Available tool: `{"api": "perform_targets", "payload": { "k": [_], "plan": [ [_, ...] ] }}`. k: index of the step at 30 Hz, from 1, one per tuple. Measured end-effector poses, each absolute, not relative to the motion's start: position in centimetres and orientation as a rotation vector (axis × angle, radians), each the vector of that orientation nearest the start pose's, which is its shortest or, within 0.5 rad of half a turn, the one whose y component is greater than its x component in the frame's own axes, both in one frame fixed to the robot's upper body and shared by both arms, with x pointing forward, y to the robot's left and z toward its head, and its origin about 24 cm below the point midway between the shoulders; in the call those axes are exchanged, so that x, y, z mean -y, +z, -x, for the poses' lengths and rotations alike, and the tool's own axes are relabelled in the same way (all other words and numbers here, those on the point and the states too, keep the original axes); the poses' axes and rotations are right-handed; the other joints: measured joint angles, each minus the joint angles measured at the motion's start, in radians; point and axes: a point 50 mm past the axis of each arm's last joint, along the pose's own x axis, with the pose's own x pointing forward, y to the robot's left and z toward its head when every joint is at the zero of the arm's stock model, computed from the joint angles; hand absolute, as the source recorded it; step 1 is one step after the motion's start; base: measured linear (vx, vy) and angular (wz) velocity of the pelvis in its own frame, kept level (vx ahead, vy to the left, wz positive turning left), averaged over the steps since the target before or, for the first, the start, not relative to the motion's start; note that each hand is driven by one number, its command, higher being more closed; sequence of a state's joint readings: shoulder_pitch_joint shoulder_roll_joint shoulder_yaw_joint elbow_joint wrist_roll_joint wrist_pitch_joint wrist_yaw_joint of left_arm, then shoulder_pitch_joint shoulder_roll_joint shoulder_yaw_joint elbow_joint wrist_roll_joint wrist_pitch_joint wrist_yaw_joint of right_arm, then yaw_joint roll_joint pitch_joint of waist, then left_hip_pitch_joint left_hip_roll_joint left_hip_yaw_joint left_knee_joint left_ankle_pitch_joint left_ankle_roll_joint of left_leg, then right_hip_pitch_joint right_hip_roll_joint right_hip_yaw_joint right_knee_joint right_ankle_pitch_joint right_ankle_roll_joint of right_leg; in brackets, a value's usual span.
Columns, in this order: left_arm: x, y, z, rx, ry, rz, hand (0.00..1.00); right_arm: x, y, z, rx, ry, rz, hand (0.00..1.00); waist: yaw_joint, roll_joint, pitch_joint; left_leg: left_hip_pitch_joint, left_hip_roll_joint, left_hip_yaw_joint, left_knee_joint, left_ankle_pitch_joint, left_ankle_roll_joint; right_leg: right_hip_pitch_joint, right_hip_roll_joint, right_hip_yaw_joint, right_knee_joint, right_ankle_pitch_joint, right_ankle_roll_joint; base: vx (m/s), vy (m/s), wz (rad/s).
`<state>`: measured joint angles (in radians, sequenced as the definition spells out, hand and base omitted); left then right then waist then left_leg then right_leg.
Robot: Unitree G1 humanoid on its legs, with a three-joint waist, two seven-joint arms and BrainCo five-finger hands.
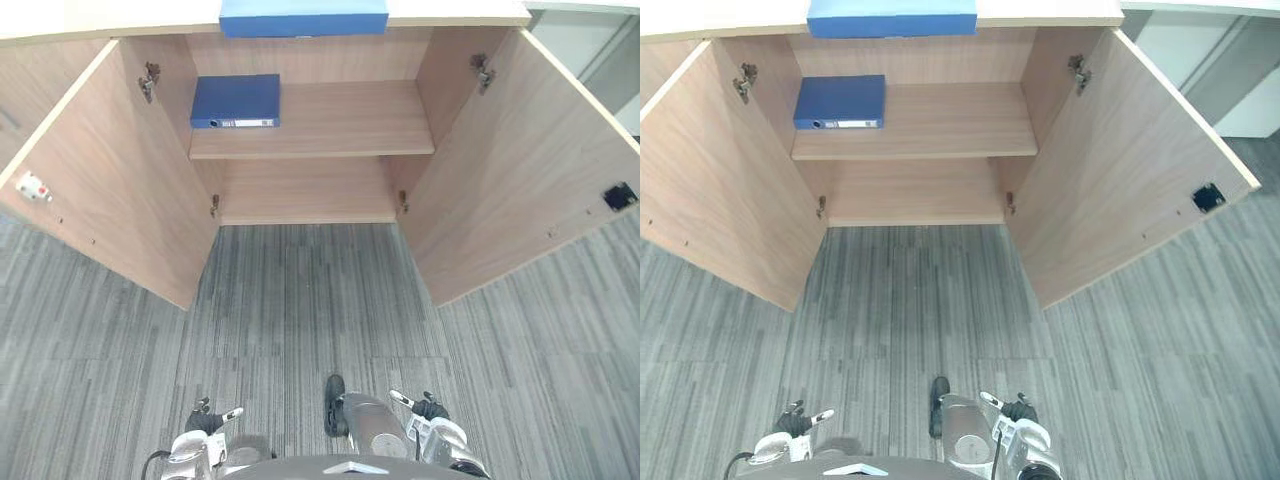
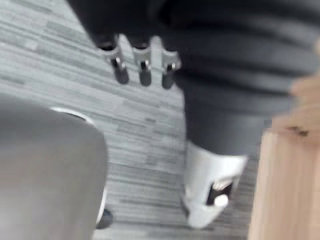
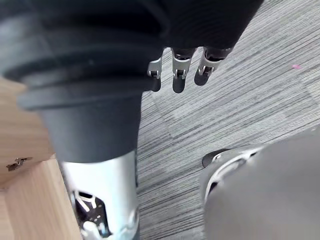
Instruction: Walk over to the cabinet, pick up the folder, carry it to the office cabinet, place the folder inside the office cabinet, then close the office cabinet door
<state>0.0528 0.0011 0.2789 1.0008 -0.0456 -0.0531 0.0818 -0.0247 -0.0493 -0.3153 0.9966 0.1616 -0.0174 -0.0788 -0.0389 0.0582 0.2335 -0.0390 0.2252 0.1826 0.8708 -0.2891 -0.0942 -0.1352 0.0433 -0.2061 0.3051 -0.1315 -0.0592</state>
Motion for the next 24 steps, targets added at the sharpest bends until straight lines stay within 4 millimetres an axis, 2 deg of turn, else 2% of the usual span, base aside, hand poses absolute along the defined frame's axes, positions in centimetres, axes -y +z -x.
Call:
{"api": "perform_targets", "payload": {
  "k": [2, 5, 8, 9, 10, 11, 12, 13, 14, 15, 16, 17, 19, 20, 22, 24],
  "plan": [
    [-18.9, -15.3, -11.8, -0.974, 0.376, 0.149, 0.00, 21.1, -14.4, -13.9, -0.926, -0.457, -0.230, 0.00, 0.013, -0.006, 0.003, -0.054, 0.048, 0.041, 0.084, -0.005, 0.006, 0.075, 0.012, 0.017, -0.025, -0.024, -0.014, 0.41, -0.177, -0.34],
    [-18.9, -14.9, -12.5, -0.938, 0.381, 0.159, 0.00, 21.1, -14.4, -13.9, -0.922, -0.454, -0.229, 0.00, 0.026, -0.013, 0.004, -0.172, 0.056, 0.072, 0.041, -0.010, 0.009, 0.155, 0.011, 0.051, -0.077, -0.043, -0.010, 0.31, -0.046, -0.28],
    [-18.8, -14.7, -13.1, -0.923, 0.377, 0.164, 0.00, 21.0, -14.4, -13.6, -0.923, -0.479, -0.235, 0.00, 0.044, -0.022, 0.007, -0.216, -0.005, 0.068, -0.233, -0.004, 0.007, 0.233, -0.018, 0.075, -0.116, -0.059, 0.020, 0.33, 0.102, -0.25],
    [-18.8, -14.7, -13.1, -0.924, 0.375, 0.162, 0.00, 20.9, -14.5, -13.5, -0.927, -0.482, -0.236, 0.00, 0.045, -0.024, 0.001, -0.219, -0.030, 0.052, -0.336, 0.018, 0.008, 0.243, -0.028, 0.085, -0.123, -0.070, 0.038, 0.19, 0.121, -0.24],
    [-18.6, -14.8, -12.9, -0.933, 0.367, 0.156, 0.00, 21.0, -14.5, -13.4, -0.930, -0.486, -0.235, 0.00, 0.045, -0.022, -0.010, -0.223, -0.053, 0.031, -0.439, 0.064, 0.022, 0.246, -0.035, 0.090, -0.130, -0.081, 0.055, 0.25, 0.194, -0.33],
    [-18.6, -14.9, -12.8, -0.941, 0.364, 0.155, 0.00, 21.0, -14.5, -13.3, -0.934, -0.490, -0.233, 0.00, 0.047, -0.021, -0.015, -0.219, -0.065, 0.015, -0.470, 0.130, 0.041, 0.256, -0.045, 0.104, -0.133, -0.098, 0.075, 0.27, 0.252, -0.44],
    [-18.6, -15.0, -12.6, -0.950, 0.363, 0.155, 0.00, 20.6, -14.6, -13.2, -0.938, -0.488, -0.241, 0.00, 0.050, -0.037, -0.034, -0.208, -0.090, 0.015, -0.471, 0.180, 0.055, 0.259, -0.068, 0.127, -0.123, -0.121, 0.099, 0.40, 0.331, -0.50],
    [-19.1, -15.1, -12.3, -0.962, 0.369, 0.141, 0.00, 20.1, -15.0, -12.2, -0.966, -0.497, -0.260, 0.00, 0.052, -0.063, -0.061, -0.193, -0.114, 0.052, -0.470, 0.160, 0.068, 0.256, -0.105, 0.145, -0.101, -0.138, 0.120, 0.38, 0.273, -0.47],
    [-19.3, -15.2, -12.2, -0.965, 0.371, 0.136, 0.00, 20.2, -15.1, -12.1, -0.970, -0.507, -0.266, 0.00, 0.053, -0.074, -0.068, -0.183, -0.119, 0.071, -0.470, 0.146, 0.074, 0.250, -0.115, 0.150, -0.075, -0.138, 0.123, 0.39, 0.246, -0.56],
    [-19.5, -15.2, -12.1, -0.969, 0.371, 0.129, 0.00, 19.9, -15.2, -12.1, -0.978, -0.503, -0.272, 0.00, 0.063, -0.085, -0.070, -0.151, -0.125, 0.097, -0.476, 0.123, 0.084, 0.208, -0.133, 0.159, 0.027, -0.135, 0.129, 0.40, 0.275, -0.69],
    [-19.7, -15.2, -12.1, -0.973, 0.370, 0.121, 0.00, 19.7, -15.3, -12.0, -0.984, -0.498, -0.272, 0.00, 0.067, -0.094, -0.073, -0.098, -0.131, 0.128, -0.491, 0.099, 0.103, 0.124, -0.152, 0.167, 0.232, -0.117, 0.155, 0.37, 0.267, -0.61],
    [-19.7, -15.2, -12.0, -0.979, 0.364, 0.115, 0.00, 19.8, -15.2, -12.0, -0.982, -0.496, -0.265, 0.00, 0.061, -0.087, -0.069, -0.078, -0.134, 0.130, -0.501, 0.091, 0.108, 0.084, -0.164, 0.166, 0.327, -0.110, 0.166, 0.29, 0.200, -0.29],
    [-19.6, -15.4, -11.8, -0.995, 0.357, 0.109, 0.00, 19.8, -15.2, -12.2, -0.976, -0.487, -0.252, 0.00, 0.046, -0.088, -0.069, -0.008, -0.142, 0.131, -0.538, 0.076, 0.116, -0.004, -0.177, 0.149, 0.520, -0.125, 0.154, 0.24, 0.099, 0.03],
    [-19.6, -15.5, -11.6, -1.006, 0.358, 0.109, 0.00, 19.8, -15.2, -12.2, -0.978, -0.484, -0.250, 0.00, 0.045, -0.089, -0.070, 0.049, -0.146, 0.137, -0.582, 0.076, 0.116, -0.046, -0.182, 0.130, 0.561, -0.148, 0.145, 0.26, 0.076, 0.00],
    [-19.6, -15.5, -11.6, -1.008, 0.358, 0.112, 0.00, 19.8, -15.2, -12.2, -0.977, -0.477, -0.239, 0.00, 0.042, -0.087, -0.070, 0.114, -0.146, 0.142, -0.636, 0.078, 0.115, -0.099, -0.178, 0.094, 0.519, -0.164, 0.130, 0.23, 0.023, 0.01],
    [-19.5, -15.5, -11.6, -1.008, 0.358, 0.115, 0.00, 20.0, -15.1, -12.3, -0.968, -0.478, -0.232, 0.00, 0.033, -0.086, -0.070, 0.151, -0.145, 0.134, -0.679, 0.079, 0.111, -0.148, -0.152, 0.079, 0.350, -0.153, 0.119, 0.26, -0.054, 0.14]
  ]
}}
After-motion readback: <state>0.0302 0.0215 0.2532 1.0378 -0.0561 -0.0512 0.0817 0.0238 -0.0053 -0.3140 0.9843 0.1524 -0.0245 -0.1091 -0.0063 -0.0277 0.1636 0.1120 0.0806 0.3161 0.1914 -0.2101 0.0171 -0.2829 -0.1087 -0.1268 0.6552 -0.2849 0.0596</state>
